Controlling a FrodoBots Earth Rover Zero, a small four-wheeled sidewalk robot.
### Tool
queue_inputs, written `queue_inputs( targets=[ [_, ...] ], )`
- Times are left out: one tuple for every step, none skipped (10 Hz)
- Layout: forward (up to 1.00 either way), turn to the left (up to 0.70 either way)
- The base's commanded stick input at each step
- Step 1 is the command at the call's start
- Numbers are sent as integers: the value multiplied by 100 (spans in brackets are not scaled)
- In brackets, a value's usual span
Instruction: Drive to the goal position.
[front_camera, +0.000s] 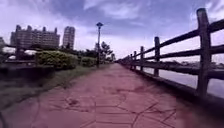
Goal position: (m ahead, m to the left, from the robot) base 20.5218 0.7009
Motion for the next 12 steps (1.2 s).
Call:
queue_inputs(
  targets=[
    [100, 0],
    [100, 0],
    [100, 0],
    [100, 0],
    [100, 9],
    [100, 15],
    [100, 21],
    [100, 1],
    [100, 0],
    [100, 0],
    [100, 0],
    [100, 0]
  ],
)
